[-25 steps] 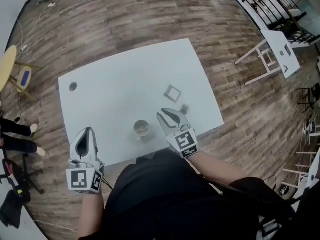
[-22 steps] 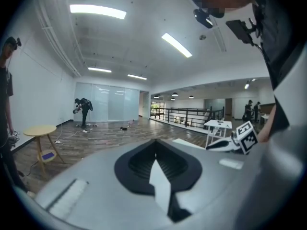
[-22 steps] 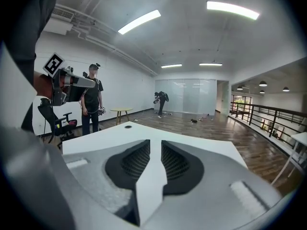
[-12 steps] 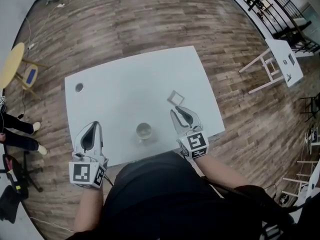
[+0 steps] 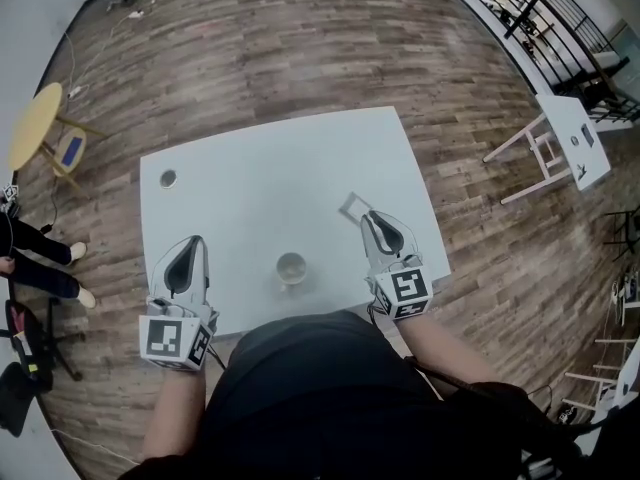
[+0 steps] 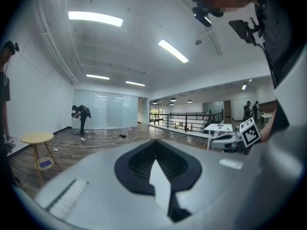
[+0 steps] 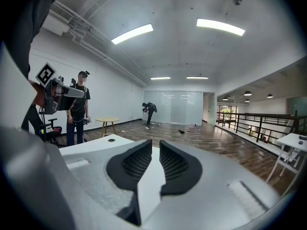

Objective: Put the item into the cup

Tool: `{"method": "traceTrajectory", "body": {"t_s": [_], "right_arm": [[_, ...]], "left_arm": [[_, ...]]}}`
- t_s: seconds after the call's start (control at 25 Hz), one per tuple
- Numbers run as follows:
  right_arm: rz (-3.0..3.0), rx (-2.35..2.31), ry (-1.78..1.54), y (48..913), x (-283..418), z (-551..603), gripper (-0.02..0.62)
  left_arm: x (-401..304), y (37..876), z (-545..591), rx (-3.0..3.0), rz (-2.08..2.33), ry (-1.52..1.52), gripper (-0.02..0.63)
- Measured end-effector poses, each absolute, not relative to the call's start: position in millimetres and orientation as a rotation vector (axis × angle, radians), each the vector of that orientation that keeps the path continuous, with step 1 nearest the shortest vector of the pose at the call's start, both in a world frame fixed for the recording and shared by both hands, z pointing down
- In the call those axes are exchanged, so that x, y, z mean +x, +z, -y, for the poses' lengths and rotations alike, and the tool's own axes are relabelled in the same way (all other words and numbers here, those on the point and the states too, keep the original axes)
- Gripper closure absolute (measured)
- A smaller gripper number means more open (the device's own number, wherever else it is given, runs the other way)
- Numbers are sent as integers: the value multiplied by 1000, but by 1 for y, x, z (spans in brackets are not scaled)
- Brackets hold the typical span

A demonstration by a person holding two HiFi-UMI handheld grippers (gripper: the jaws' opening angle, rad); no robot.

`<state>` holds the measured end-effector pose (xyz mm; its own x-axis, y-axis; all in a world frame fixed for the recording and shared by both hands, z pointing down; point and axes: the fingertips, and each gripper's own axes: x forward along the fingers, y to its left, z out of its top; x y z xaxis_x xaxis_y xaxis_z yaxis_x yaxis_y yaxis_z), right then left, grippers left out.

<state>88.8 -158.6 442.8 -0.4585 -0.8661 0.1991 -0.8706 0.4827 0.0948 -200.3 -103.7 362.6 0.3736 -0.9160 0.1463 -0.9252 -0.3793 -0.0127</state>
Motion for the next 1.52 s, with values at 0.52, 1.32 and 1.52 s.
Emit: {"method": "traceTrajectory", "body": {"t_s": [0.52, 1.32, 1.52], "right_arm": [[2555, 1625, -46, 385, 105, 164, 552], [2556, 1630, -14, 384, 88, 180, 592], [2527, 1652, -36, 390, 88, 179, 594]], "left_arm": [[-198, 356, 115, 2577, 1710, 164, 606], [-230, 356, 123, 2512, 1769, 115, 606], [-233, 365, 127, 2523, 1742, 138, 606]]}}
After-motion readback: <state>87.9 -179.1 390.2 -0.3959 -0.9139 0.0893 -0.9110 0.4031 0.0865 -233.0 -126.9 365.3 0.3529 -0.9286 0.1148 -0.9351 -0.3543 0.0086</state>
